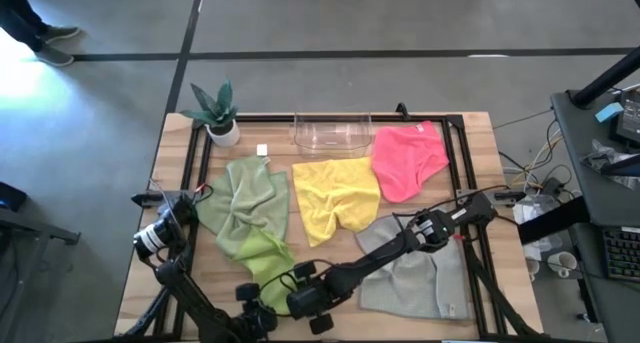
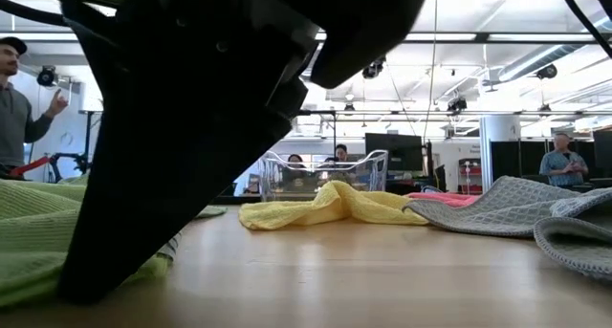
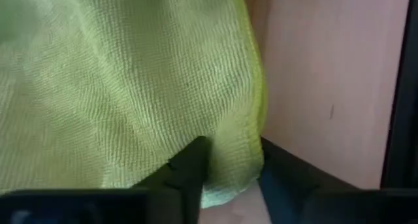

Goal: Fold microfiber towels
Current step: Fold the green microfiber cloth

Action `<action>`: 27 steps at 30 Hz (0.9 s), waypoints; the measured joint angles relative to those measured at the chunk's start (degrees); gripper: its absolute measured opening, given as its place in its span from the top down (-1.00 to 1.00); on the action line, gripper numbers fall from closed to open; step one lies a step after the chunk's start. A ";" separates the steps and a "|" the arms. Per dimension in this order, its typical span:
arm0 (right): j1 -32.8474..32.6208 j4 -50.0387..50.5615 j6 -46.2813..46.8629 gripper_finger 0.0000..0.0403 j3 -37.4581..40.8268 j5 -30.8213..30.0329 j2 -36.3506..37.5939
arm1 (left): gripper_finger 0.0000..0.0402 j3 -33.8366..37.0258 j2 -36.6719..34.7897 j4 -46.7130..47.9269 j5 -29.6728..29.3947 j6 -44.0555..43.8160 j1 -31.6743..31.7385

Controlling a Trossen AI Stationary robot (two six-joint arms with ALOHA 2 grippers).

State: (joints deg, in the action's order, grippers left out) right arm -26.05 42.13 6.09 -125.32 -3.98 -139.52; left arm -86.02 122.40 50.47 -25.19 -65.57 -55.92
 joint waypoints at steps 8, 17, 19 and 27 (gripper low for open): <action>0.21 0.14 0.78 0.93 0.02 0.10 -0.04 | 0.95 0.12 -0.07 -2.12 -1.19 1.46 0.25; -0.46 2.60 5.90 0.95 0.15 3.57 3.41 | 0.94 0.10 -6.22 -3.34 4.43 1.93 2.22; -1.14 3.15 7.19 0.95 0.15 3.80 5.14 | 0.94 0.00 -8.37 -3.49 6.30 2.39 2.75; -2.45 4.57 12.24 0.96 0.13 2.29 10.57 | 0.94 -0.11 -17.13 -3.66 7.94 4.99 4.76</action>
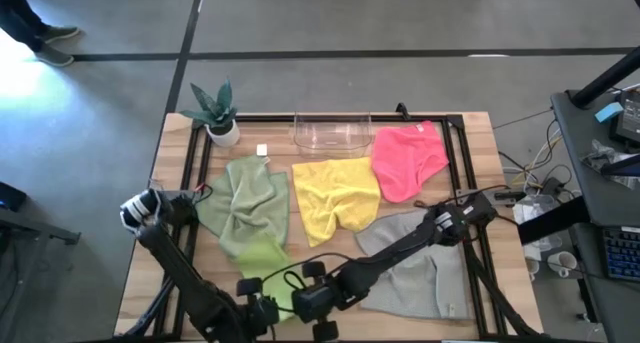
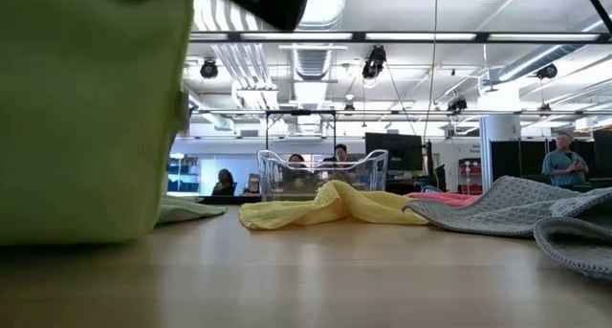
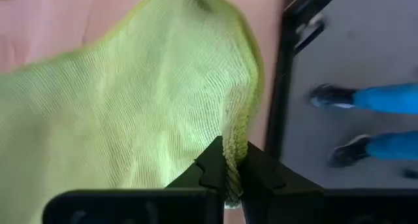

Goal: Fold microfiber towels
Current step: Fold the green microfiber cloth

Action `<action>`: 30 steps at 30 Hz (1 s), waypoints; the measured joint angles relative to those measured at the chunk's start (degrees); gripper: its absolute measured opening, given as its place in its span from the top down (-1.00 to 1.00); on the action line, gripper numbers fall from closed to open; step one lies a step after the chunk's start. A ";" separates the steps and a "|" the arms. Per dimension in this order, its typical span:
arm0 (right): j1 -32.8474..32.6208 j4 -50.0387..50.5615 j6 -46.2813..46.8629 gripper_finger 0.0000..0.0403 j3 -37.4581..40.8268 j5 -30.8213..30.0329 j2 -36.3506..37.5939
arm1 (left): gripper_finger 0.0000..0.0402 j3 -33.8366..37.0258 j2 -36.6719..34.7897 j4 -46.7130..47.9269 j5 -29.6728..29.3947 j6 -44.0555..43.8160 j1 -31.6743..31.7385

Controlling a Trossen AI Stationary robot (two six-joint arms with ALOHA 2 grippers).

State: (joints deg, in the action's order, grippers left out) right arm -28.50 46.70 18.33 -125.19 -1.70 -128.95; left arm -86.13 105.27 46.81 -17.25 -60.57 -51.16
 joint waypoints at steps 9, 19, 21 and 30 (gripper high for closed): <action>-0.89 1.32 4.17 0.96 0.00 -4.26 6.93 | 0.94 -0.22 -7.97 -0.06 6.84 1.04 2.35; -1.36 3.95 5.88 0.96 -0.07 -4.98 9.28 | 0.94 -1.06 -10.88 -0.51 7.56 -3.27 2.87; -1.18 4.52 6.55 0.96 0.05 -5.30 8.53 | 0.94 -0.84 -10.00 -0.49 7.56 -3.62 2.89; -0.36 5.10 11.25 0.96 0.39 -6.02 3.94 | 0.94 0.06 -3.25 0.23 9.46 -10.23 3.33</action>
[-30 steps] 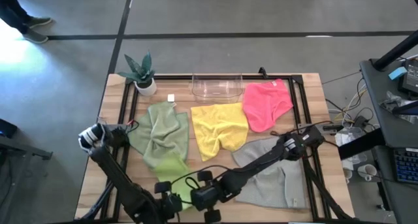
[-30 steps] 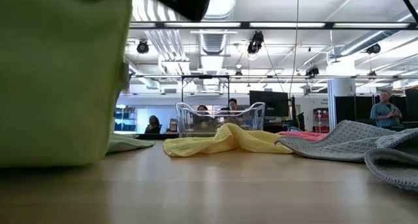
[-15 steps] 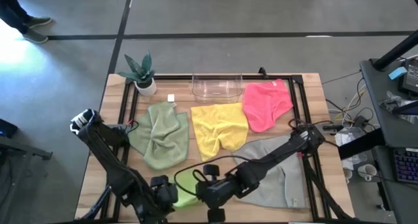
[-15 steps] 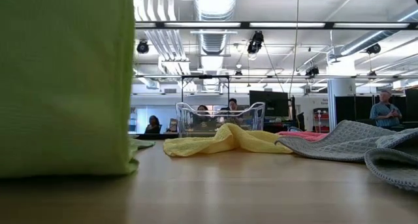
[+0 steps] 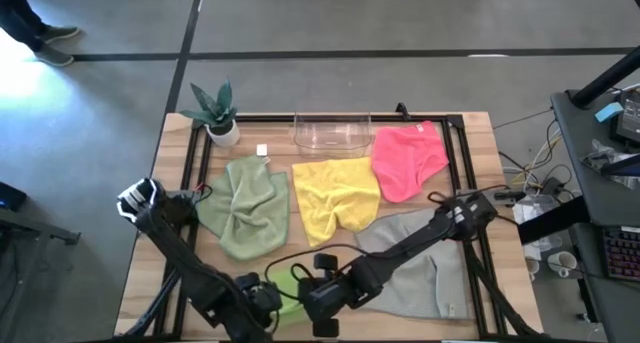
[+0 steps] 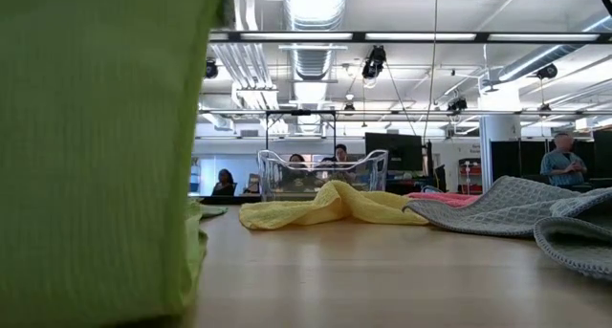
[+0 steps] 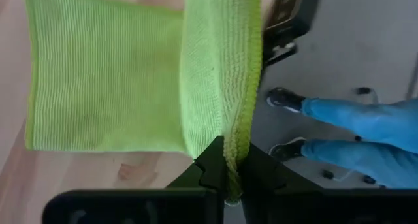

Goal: Fold microfiber towels
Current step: Fold the green microfiber cloth

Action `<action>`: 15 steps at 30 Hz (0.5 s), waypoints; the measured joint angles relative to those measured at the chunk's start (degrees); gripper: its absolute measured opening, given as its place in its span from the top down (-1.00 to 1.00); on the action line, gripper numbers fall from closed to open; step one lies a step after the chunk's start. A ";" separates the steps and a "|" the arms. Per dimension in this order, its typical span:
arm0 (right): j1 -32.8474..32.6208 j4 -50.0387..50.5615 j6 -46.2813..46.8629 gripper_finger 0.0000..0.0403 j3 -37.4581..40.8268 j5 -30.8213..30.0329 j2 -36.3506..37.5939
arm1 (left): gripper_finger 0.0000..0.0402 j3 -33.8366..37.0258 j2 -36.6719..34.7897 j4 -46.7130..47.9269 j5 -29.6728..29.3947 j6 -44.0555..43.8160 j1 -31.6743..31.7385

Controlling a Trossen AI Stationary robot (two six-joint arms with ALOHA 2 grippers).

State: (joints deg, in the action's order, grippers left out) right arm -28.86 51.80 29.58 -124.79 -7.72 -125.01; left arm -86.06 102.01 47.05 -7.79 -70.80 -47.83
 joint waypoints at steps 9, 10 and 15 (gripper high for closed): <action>2.44 -0.47 -2.68 0.96 0.09 -4.20 -4.61 | 0.94 4.61 1.97 3.63 -0.11 -7.73 0.34; 2.69 -0.51 -3.21 0.96 0.12 -4.60 -5.15 | 0.94 5.43 1.95 3.54 -0.11 -8.49 0.35; 4.38 -0.45 -3.75 0.96 0.17 -5.71 -6.70 | 0.94 8.99 1.56 3.49 -0.13 -9.88 0.87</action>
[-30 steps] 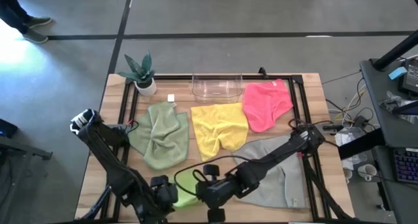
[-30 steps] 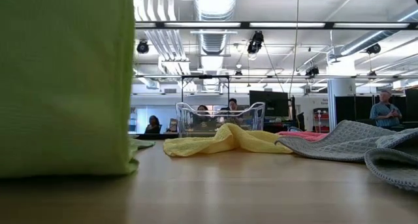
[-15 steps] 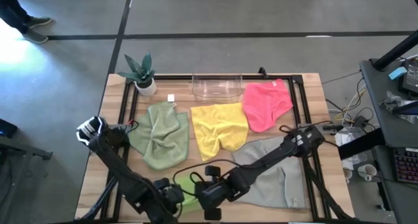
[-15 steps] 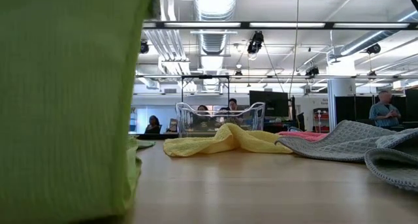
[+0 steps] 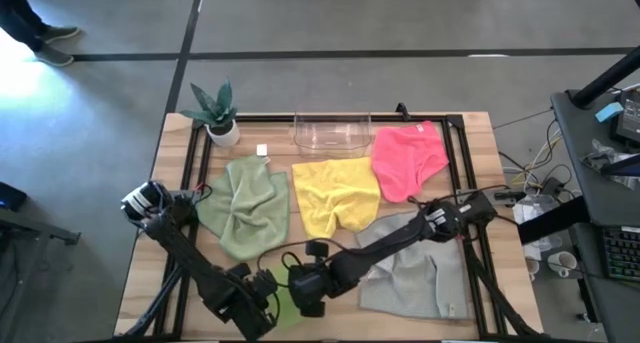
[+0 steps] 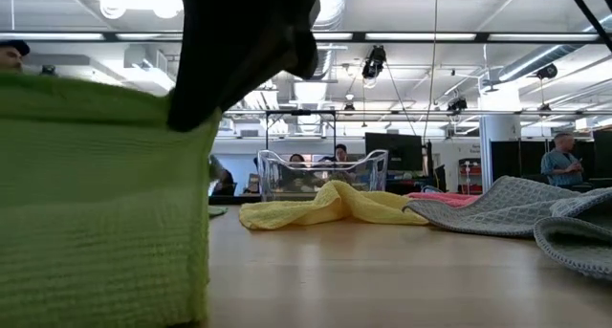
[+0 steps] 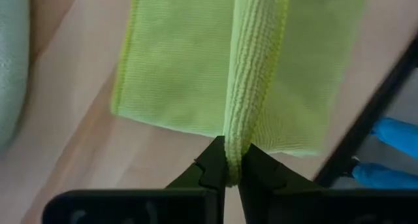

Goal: Fold microfiber towels
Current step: Fold the green microfiber cloth

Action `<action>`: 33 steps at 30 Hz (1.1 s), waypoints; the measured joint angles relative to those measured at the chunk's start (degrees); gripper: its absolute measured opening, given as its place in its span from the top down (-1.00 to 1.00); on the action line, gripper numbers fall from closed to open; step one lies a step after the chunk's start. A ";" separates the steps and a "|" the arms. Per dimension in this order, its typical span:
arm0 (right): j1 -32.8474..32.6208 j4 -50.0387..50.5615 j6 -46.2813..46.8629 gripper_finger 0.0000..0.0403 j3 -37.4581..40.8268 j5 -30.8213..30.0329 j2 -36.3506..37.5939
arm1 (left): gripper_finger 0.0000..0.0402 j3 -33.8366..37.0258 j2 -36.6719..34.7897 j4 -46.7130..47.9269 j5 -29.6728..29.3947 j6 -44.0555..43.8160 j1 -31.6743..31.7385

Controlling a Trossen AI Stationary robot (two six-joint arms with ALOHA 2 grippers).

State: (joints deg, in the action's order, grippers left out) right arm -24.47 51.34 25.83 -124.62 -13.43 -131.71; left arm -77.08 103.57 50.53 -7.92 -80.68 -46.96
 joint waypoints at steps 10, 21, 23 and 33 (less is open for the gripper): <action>2.48 -0.95 -1.40 0.96 0.57 -0.30 -0.87 | 0.94 3.11 -0.22 0.16 0.48 0.44 2.29; 2.82 -2.19 -2.89 0.74 0.76 -0.29 -0.89 | 0.93 4.39 -0.31 0.30 0.96 1.62 2.28; 3.08 -2.65 -2.89 0.64 0.76 -0.31 -0.89 | 0.93 4.43 -0.31 0.21 1.00 3.03 2.25; 3.52 -2.08 -2.45 0.30 0.21 -0.10 -0.87 | 0.70 4.45 -0.33 0.09 0.35 3.52 2.35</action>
State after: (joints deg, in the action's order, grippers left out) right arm -20.95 49.27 23.38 -124.40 -13.53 -132.57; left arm -72.63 103.24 50.63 -7.57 -77.17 -44.61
